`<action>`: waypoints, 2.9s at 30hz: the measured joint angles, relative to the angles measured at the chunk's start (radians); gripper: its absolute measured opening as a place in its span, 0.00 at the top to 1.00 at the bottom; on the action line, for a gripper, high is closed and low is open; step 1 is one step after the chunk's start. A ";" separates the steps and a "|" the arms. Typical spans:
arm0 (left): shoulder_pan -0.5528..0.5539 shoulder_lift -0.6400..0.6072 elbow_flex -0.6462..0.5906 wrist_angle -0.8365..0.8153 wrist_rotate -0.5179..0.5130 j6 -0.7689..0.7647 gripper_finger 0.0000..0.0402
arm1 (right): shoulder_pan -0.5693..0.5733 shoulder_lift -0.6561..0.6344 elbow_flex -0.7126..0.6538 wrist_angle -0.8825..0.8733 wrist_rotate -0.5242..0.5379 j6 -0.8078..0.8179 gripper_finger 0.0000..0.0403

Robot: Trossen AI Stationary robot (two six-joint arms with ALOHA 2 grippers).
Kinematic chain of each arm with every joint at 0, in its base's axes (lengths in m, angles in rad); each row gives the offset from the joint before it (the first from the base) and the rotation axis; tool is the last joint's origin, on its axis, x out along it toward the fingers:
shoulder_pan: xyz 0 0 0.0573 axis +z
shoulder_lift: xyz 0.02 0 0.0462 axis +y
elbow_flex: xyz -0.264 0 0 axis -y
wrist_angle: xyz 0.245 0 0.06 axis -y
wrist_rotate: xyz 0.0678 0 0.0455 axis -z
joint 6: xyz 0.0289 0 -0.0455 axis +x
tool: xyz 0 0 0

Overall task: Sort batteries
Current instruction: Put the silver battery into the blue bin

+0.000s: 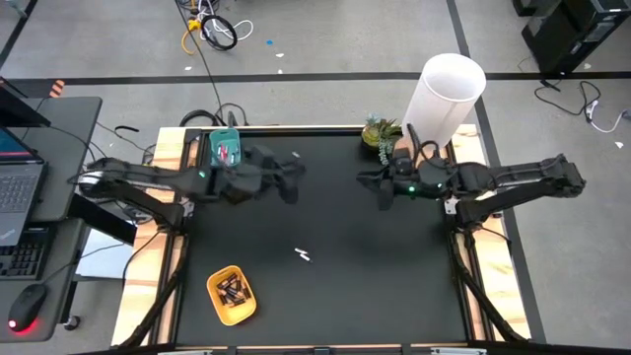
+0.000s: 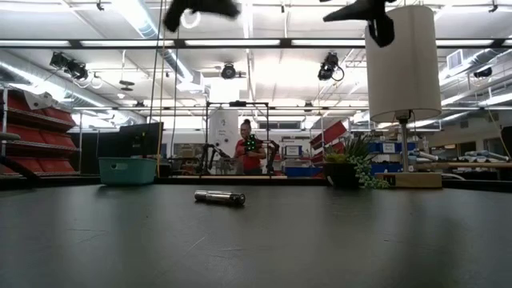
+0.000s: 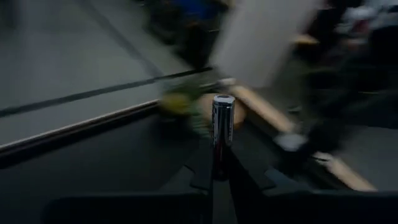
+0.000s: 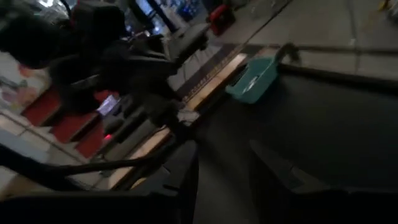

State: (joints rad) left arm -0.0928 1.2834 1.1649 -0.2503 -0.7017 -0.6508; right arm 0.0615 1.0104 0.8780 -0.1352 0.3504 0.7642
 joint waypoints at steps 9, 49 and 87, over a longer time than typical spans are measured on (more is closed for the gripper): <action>0.251 -0.112 0.000 -0.478 0.061 -0.154 0.90 | -0.130 -0.049 0.000 0.015 -0.145 -0.214 0.71; 1.164 0.154 -0.297 -0.292 0.652 0.126 0.90 | -0.319 0.018 -0.001 0.052 -0.428 -0.377 0.75; 0.917 0.035 -0.074 -0.435 0.691 0.381 0.72 | -0.409 0.018 -0.001 0.007 -0.457 -0.378 0.75</action>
State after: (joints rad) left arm 0.8247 1.3179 1.0912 -0.6850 -0.0108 -0.2700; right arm -0.3477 1.0288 0.8772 -0.1283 -0.1062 0.3867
